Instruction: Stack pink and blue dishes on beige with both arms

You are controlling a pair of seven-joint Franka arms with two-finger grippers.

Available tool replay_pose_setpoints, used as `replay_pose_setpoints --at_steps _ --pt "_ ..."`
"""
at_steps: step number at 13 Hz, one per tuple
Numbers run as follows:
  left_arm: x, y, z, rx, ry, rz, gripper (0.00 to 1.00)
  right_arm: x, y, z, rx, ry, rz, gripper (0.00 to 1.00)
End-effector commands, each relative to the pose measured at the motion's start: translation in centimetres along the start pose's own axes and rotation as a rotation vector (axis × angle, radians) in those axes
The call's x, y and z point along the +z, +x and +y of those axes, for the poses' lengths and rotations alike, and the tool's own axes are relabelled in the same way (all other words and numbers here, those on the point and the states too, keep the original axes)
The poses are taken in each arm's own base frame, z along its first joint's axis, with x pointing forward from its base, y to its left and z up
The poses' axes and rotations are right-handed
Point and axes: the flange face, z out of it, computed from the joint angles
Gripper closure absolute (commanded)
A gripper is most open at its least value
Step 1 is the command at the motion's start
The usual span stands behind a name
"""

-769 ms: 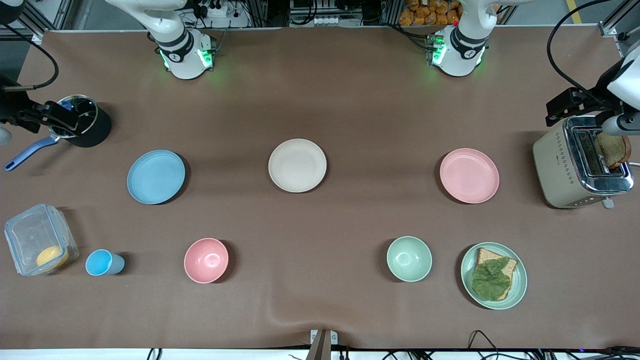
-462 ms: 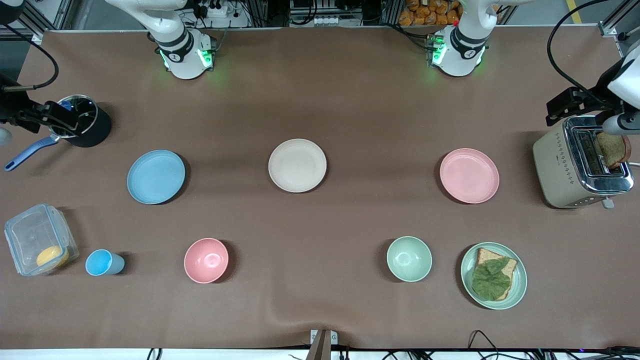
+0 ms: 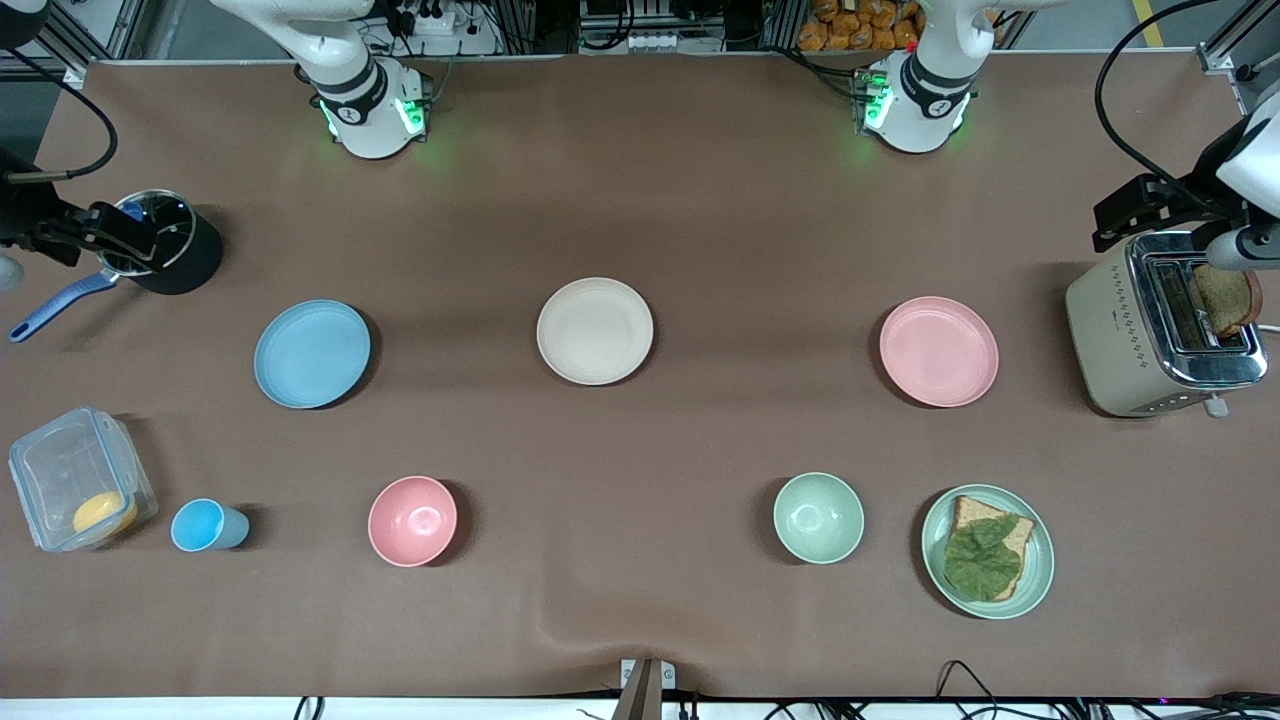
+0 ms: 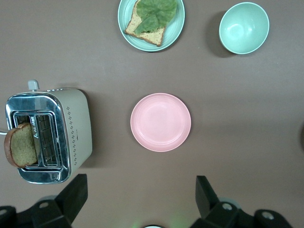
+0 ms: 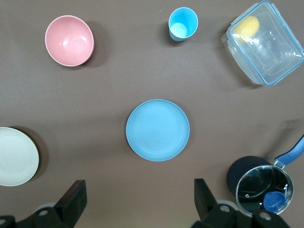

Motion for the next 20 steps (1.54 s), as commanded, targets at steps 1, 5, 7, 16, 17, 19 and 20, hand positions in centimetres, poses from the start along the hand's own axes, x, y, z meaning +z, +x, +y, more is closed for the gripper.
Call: replay_pose_setpoints --at_steps 1,5,7,16,17,19,20 --pt "-0.8 -0.9 -0.2 -0.003 0.011 0.003 0.00 -0.6 -0.3 0.0 -0.006 -0.004 0.001 0.00" --pt "0.1 -0.6 0.1 0.000 0.012 -0.014 0.00 -0.6 -0.3 0.0 -0.006 -0.004 0.000 0.00" --pt "0.9 -0.5 0.1 -0.001 0.014 -0.026 0.00 -0.6 -0.3 0.0 -0.006 -0.005 0.000 0.00" --pt "15.8 0.8 -0.9 -0.013 0.013 -0.052 0.00 -0.6 -0.3 0.0 -0.006 -0.004 0.000 0.00" --pt "17.0 0.8 -0.8 -0.011 0.012 -0.053 0.00 -0.6 -0.3 0.0 -0.006 -0.004 0.000 0.00" --pt "20.2 0.7 -1.4 -0.021 0.009 -0.052 0.00 -0.6 -0.3 0.0 -0.004 -0.004 0.000 0.00" --pt "21.9 0.4 -2.1 -0.032 0.007 -0.041 0.00 -0.6 -0.3 0.0 -0.006 -0.004 0.000 0.00"
